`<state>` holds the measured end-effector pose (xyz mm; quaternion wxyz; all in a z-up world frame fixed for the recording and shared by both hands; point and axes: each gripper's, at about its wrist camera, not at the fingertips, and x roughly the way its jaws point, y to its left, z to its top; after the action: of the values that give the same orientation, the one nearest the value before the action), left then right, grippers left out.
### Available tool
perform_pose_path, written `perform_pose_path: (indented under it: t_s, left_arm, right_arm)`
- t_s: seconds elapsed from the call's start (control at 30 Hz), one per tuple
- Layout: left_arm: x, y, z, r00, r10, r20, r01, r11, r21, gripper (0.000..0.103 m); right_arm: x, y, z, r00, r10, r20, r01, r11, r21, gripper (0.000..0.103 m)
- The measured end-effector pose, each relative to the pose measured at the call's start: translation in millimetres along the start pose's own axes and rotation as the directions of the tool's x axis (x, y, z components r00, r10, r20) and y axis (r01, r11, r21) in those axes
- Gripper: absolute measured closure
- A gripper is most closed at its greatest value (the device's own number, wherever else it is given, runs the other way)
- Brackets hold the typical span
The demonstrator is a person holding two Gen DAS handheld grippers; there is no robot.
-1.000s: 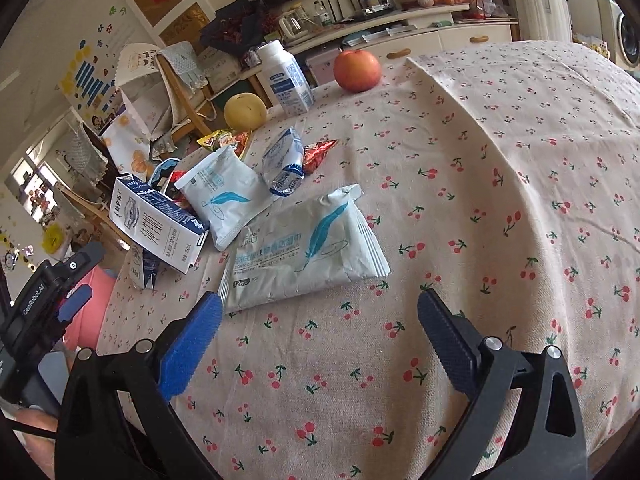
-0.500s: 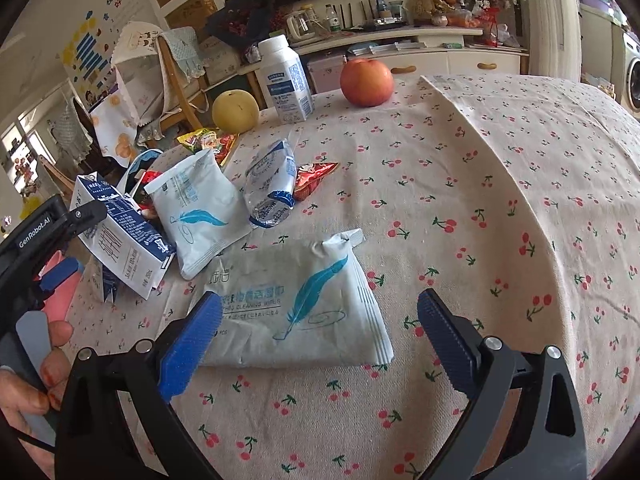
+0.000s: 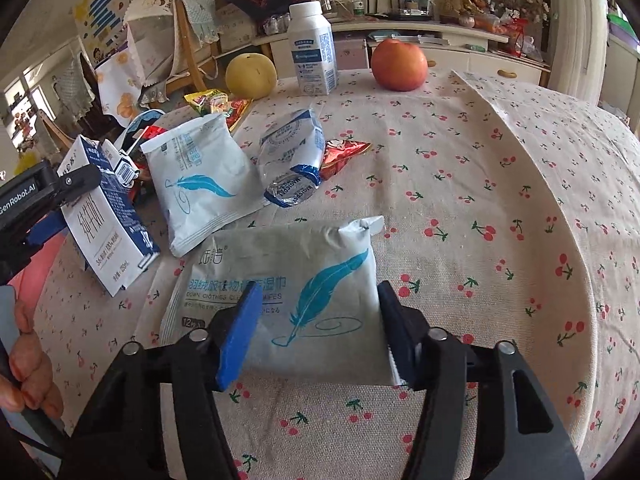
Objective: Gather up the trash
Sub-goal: 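Close right tool on the feather-print wipes packet while left tool grips the upright milk carton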
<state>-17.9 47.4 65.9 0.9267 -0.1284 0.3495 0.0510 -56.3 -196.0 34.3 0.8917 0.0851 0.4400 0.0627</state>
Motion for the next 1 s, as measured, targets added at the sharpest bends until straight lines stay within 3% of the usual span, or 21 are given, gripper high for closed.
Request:
perform_pose_path:
  t_s: [0.03,0.07,0.33,0.4,0.57,0.63,0.9,1.0]
  left_arm:
    - [-4,3,0,1.000,-0.005,-0.002,0.005,1.000,0.002,0.066]
    - [-5,6,0,1.000,-0.012,-0.013,0.012,1.000,0.000,0.070]
    - [-11,31,-9,0.996,-0.077,-0.049,0.074,0.995,-0.061,0.072]
    - [-12,31,-13,0.995,-0.087,-0.047,0.084,0.995,-0.058,0.069]
    - [-21,19,-21,0.995,-0.093,-0.024,0.092,0.995,-0.021,0.031]
    - [-22,9,-24,0.997,-0.071,-0.014,0.071,0.997,0.021,0.026]
    - [3,-23,-25,0.997,0.014,-0.076,-0.010,0.999,0.048,0.024]
    - [14,-27,-23,0.994,0.022,-0.104,-0.017,0.999,0.050,0.035]
  right_arm:
    - [-2,1,0,1.000,0.001,0.007,-0.001,1.000,-0.001,0.057]
    - [-4,1,0,1.000,0.003,0.015,-0.003,1.000,-0.003,0.061]
    - [-30,9,-1,0.994,0.042,0.105,-0.040,0.999,-0.026,0.078]
    - [-38,13,-2,0.990,0.037,0.135,-0.031,0.998,-0.048,0.080]
    - [-57,16,-3,0.980,0.018,0.198,-0.006,0.998,-0.061,0.084]
    - [-65,16,-4,0.976,0.007,0.218,0.007,0.998,-0.061,0.084]
    - [-79,15,-6,0.964,-0.029,0.263,0.055,0.994,-0.092,0.085]
    - [-83,17,-6,0.962,-0.020,0.271,0.051,0.993,-0.108,0.086]
